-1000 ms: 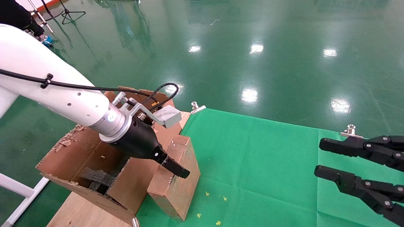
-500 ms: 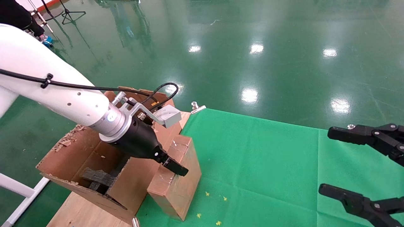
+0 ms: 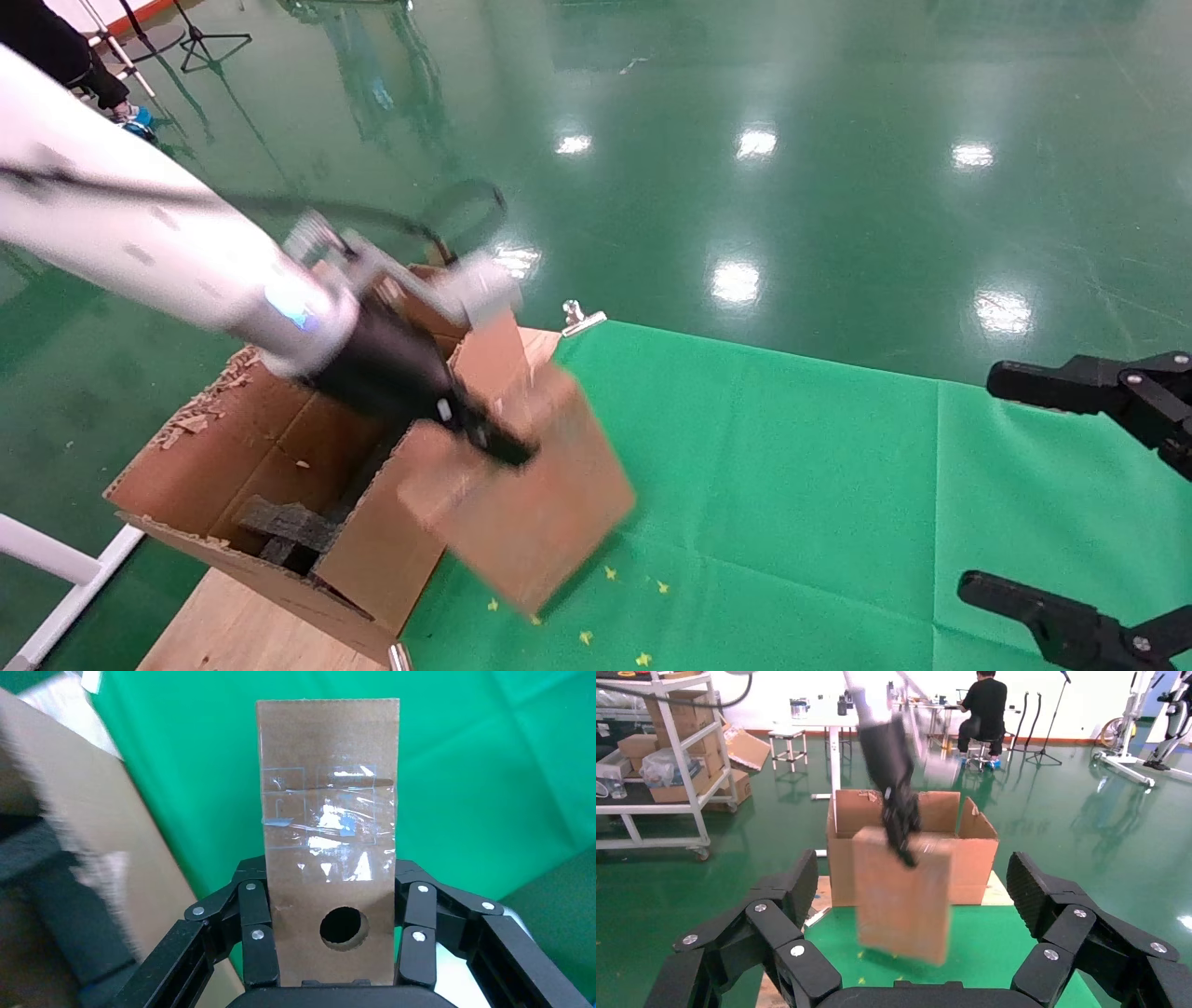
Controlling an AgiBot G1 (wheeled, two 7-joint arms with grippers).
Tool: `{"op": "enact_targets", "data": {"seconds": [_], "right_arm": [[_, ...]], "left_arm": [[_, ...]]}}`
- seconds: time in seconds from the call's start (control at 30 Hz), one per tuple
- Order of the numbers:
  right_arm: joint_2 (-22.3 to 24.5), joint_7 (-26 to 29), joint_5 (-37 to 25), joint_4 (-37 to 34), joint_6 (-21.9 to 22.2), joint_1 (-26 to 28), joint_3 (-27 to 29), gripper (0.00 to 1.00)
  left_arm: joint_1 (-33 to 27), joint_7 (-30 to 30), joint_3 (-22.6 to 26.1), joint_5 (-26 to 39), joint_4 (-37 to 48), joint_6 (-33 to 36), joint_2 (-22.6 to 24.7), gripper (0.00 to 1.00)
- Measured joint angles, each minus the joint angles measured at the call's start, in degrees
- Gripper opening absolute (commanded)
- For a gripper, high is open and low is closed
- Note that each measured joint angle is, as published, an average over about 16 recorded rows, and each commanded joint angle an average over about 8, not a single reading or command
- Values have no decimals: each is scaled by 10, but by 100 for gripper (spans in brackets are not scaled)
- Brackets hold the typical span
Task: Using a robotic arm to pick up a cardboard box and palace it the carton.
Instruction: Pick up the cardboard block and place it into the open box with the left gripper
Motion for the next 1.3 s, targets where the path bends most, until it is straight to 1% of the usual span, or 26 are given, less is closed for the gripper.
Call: {"op": "enact_targets", "data": {"seconds": [0.17,0.27,0.5,0.67,0.8,1.0,1.13,1.3], "right_arm": [[0,0,0,0,0,0,0,100],[0,0,0,0,0,0,0,100],[0,0,0,0,0,0,0,100],[0,0,0,0,0,0,0,100],[0,0,0,0,0,0,0,100],[0,0,0,0,0,0,0,100],[0,0,0,0,0,0,0,100],[0,0,0,0,0,0,0,100]], "left_arm": [[-51,47,-25,-6,14,3,-42,0],[-85,80,-38,2,29,4,-67,0],[-159,158,-51,52,92,9,-109,0],[-184,203,-43,90,156,11,-125,0],[-184,232,-28,112,216,8,-132,0],[-157,272,-8,124,311,-17,-131,0],[-131,305,0,123,376,-49,-121,0],[-98,349,4,117,455,-94,-97,0]]}}
